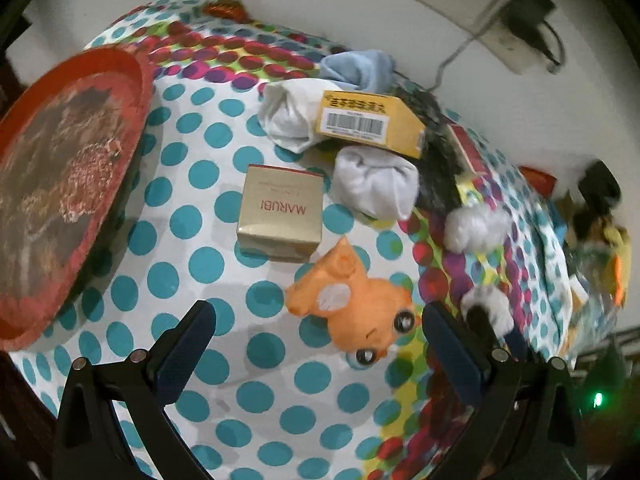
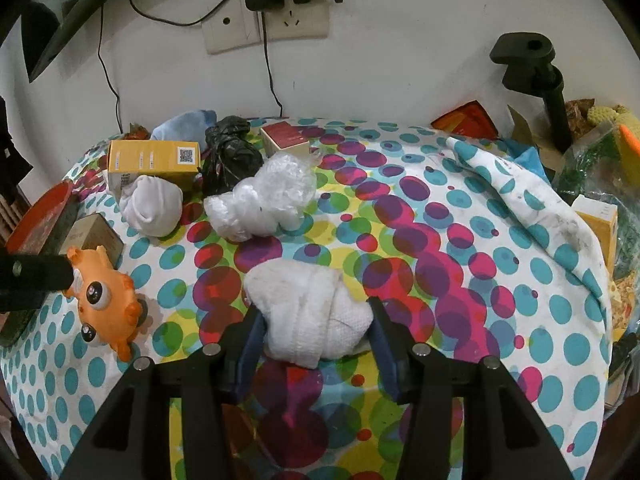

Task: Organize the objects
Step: 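Grasp the orange toy figure with the left gripper while the right gripper grasps a white rolled sock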

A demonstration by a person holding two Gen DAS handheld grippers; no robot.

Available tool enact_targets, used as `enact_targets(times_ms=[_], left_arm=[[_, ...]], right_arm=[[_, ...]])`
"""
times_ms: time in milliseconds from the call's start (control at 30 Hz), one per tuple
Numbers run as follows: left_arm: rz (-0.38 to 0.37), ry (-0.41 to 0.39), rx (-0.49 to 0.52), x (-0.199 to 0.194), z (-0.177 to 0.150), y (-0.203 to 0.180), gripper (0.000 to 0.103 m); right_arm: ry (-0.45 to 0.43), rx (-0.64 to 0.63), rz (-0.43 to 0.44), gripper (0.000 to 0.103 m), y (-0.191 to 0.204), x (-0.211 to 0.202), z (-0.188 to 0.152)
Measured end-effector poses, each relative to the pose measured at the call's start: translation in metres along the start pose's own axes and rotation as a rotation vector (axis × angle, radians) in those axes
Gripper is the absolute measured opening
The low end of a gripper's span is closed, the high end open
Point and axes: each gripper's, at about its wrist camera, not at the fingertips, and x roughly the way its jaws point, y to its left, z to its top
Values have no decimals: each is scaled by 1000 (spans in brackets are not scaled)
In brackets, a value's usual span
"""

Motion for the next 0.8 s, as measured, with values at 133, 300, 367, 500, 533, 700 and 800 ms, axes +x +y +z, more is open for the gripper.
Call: enact_targets(times_ms=[133,300,367,500,533,700,800], left_arm=[[33,3,-38,9,5,-5,103],[64,0,-86,17,8,-7,102],[73,0,-133,19,5,-2,102],[72,5,-216,25,7,4,101],[77,2,-225,26,7,3,100],[86,6,-216,32,6,-1,69],[64,3,-220,34,6,-5,61]], right_arm=[[0,13,15,51,-2,0,0],[1,19,24,52,-3,1,0],[1,21,26,52,-3,1,0],[0,23,29,52,-4,1,0],[0,26,32,52,-4,2,0],[-1,42,48,52,-7,1,0],[-1,40,47,52,-8,1,0]])
